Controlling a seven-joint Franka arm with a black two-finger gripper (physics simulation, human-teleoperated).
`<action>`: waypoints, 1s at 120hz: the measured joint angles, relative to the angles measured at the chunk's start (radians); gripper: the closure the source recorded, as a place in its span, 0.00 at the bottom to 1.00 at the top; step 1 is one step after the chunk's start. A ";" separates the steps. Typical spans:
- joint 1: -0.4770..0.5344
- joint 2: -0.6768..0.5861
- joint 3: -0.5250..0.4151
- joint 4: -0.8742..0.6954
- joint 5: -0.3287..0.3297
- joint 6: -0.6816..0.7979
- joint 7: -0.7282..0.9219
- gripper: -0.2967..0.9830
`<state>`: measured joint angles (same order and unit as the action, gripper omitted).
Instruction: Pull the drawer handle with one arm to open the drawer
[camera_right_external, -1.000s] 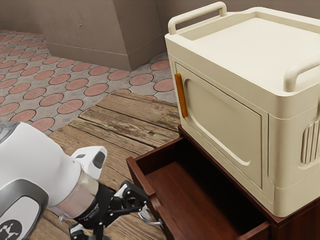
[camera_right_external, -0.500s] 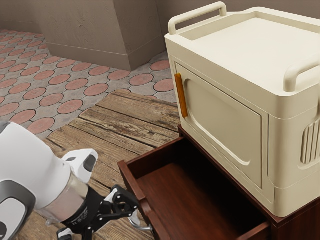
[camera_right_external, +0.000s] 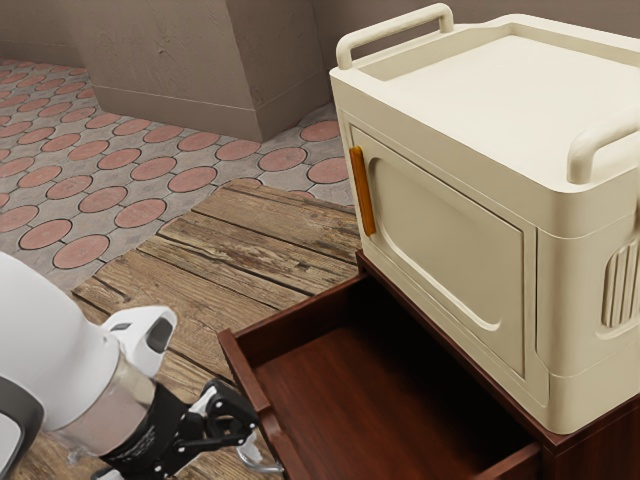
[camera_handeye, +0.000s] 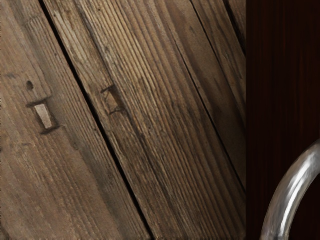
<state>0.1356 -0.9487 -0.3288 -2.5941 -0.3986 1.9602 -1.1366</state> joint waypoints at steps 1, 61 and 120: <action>-0.001 -0.001 0.000 0.000 0.000 -0.001 0.000 0.23; -0.005 -0.017 -0.002 0.001 -0.001 -0.017 -0.018 0.23; -0.022 -0.033 -0.009 0.049 0.014 -0.021 -0.032 0.23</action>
<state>0.1136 -0.9815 -0.3375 -2.5451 -0.3850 1.9391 -1.1685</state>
